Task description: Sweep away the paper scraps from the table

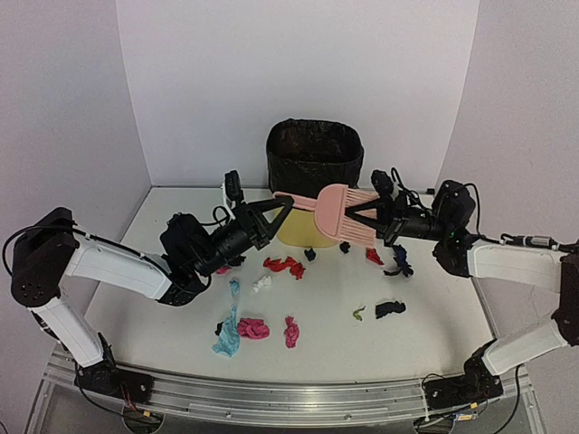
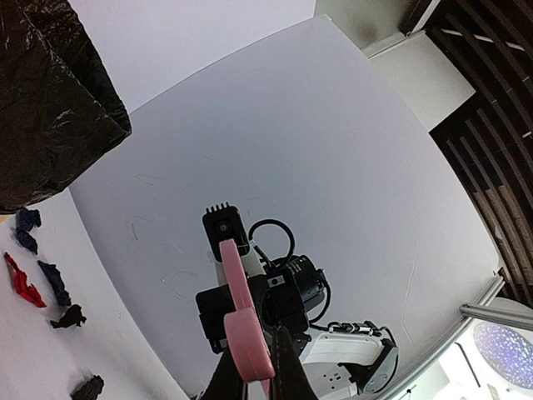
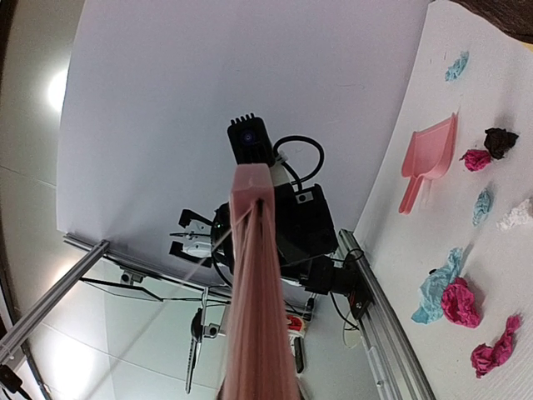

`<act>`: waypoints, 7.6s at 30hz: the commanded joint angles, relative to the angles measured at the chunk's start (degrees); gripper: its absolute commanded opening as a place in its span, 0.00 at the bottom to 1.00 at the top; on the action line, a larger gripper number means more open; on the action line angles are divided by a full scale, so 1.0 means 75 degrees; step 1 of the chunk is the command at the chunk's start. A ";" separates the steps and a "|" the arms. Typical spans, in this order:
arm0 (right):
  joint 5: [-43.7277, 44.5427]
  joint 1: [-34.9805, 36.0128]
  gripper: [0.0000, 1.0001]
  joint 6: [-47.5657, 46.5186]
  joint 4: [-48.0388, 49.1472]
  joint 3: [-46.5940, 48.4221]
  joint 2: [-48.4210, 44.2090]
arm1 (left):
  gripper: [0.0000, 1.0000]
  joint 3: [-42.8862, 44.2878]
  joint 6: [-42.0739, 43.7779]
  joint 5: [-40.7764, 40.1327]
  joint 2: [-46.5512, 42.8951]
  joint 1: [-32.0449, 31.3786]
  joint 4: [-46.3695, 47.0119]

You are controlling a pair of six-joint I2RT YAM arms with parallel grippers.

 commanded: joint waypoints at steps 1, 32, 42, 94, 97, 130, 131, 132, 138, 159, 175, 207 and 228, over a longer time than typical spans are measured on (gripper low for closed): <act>-0.0238 0.0030 0.00 0.0031 0.0284 -0.0079 -0.0112 | 0.00 0.0005 -0.0262 -0.0010 0.0031 0.0034 0.0436; 0.2187 -0.1174 0.94 -0.6086 -0.7550 -0.0349 -0.2571 | 0.00 0.2935 0.4824 -0.7192 -0.2287 0.0095 -1.2249; 0.2177 -0.1179 0.95 -0.6849 -0.8337 -0.0087 -0.3279 | 0.00 0.2638 0.8442 -0.5141 -0.2333 0.2604 -1.0673; 0.2146 -0.1183 0.94 -0.7666 -0.9220 0.0290 -0.3596 | 0.00 0.3865 1.2816 -0.0129 0.0984 0.5461 -1.0297; 0.2088 -0.1179 0.94 -0.7643 -0.9251 0.0284 -0.3657 | 0.00 0.3907 1.2720 0.0113 0.0886 0.5259 -1.0591; 0.2043 -0.1180 0.94 -0.7553 -0.9705 -0.0027 -0.4758 | 0.00 0.2990 1.0506 -0.0595 -0.1420 0.1733 -1.1707; 0.2019 -0.1178 0.94 -0.7556 -0.9711 -0.0019 -0.4745 | 0.00 0.3136 1.0464 -0.0926 -0.1462 0.1713 -1.1926; 0.1999 -0.1177 0.94 -0.7554 -0.9718 -0.0016 -0.4745 | 0.00 0.3242 1.0407 -0.1165 -0.1517 0.1712 -1.2138; 0.1990 -0.1175 0.94 -0.7555 -0.9750 -0.0082 -0.4807 | 0.00 0.3294 0.9690 -0.2551 -0.1920 0.1711 -1.3583; 0.2014 -0.1177 0.94 -0.7611 -0.9829 -0.0109 -0.4811 | 0.00 0.2548 0.7176 -0.2532 -0.1333 0.1682 -1.3875; 0.2164 -0.1179 0.94 -0.7703 -0.9963 -0.0178 -0.5085 | 0.00 0.3666 0.6166 -0.2975 0.0324 0.0004 -1.3112; 0.1986 -0.1177 0.95 -0.7694 -1.0020 -0.0235 -0.4980 | 0.00 0.6011 0.3190 -0.5272 -0.0417 -0.0738 -1.8531; 0.1888 -0.1179 0.95 -0.7679 -1.0029 -0.0254 -0.4765 | 0.00 0.3501 0.2377 -0.3078 -0.1221 -0.0823 -1.8016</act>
